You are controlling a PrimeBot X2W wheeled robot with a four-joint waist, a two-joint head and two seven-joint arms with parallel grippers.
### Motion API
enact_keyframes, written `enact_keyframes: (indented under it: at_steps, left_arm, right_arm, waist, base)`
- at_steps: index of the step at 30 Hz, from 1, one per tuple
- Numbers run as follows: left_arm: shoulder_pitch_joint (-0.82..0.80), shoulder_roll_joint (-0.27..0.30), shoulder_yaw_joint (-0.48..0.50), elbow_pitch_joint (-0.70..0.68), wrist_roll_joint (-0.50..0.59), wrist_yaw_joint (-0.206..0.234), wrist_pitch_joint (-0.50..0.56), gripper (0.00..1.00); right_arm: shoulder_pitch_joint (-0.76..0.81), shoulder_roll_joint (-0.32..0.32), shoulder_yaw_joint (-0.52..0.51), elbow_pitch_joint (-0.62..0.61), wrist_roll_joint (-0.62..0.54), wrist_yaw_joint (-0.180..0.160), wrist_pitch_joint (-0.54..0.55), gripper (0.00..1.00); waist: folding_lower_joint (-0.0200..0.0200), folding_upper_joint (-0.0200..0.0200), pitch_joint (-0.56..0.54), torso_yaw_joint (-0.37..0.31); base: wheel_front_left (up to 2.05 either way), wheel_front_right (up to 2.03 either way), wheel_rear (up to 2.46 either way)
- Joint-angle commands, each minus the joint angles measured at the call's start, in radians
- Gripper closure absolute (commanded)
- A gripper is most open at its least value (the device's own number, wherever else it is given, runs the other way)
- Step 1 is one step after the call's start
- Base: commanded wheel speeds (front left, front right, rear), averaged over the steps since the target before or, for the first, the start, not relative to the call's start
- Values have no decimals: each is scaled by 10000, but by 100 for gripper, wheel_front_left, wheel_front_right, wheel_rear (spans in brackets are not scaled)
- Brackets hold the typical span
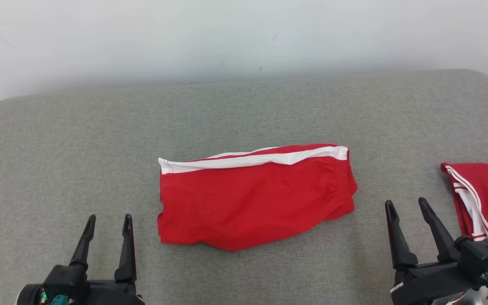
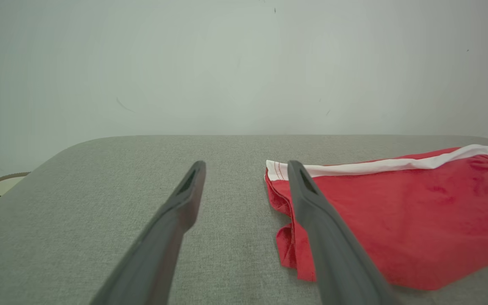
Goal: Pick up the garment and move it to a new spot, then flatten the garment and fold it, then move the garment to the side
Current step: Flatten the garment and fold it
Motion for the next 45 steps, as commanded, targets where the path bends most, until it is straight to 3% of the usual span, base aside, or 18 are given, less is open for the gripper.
enact_keyframes:
  at_steps: [1,11,20,28,37,38,40,45]
  left_arm:
    - [-63,14,-21,21,-13,-38,-31,0]
    - [-435,-268,-345,45,89,-196,-32,0]
    - [-888,-813,-715,240,281,-471,-33,0]
    - [-1112,-1086,-847,462,483,-713,-33,0]
    - [-1250,-1238,-760,470,678,-838,-34,0]
    - [-1252,-1243,-748,463,682,-849,-34,0]
    - [-1260,-1271,-730,476,704,-854,-34,0]
    - [-1254,-1330,-634,511,752,-911,-34,0]
  right_arm:
    - [18,-39,-30,-51,-42,-4,54,0]
    - [-732,-361,-155,1046,359,-4,208,0]
    - [-2188,-603,274,3682,919,-4,-16,0]
    - [-3090,-653,227,5583,1270,-4,-626,0]
    - [-3528,-449,609,6689,2122,-4,-808,0]
    - [-3580,-445,746,6765,2229,-4,-813,26]
    - [-3637,-438,991,6828,2479,-1,-863,100]
    - [-3529,-690,994,6525,2947,-5,-1305,100]
  waist:
    - [0,-1,43,214]
    - [0,-1,408,1024]
    - [0,-1,920,1720]
    - [0,-1,1155,1883]
    - [0,-1,1332,1792]
    - [0,-1,1346,1780]
    - [0,-1,1370,1766]
    - [0,-1,1418,1655]
  base:
    - [0,0,0]
    - [0,0,0]
    - [0,0,0]
    - [0,0,0]
    - [0,0,0]
    - [0,0,0]
    - [0,0,0]
    - [0,0,0]
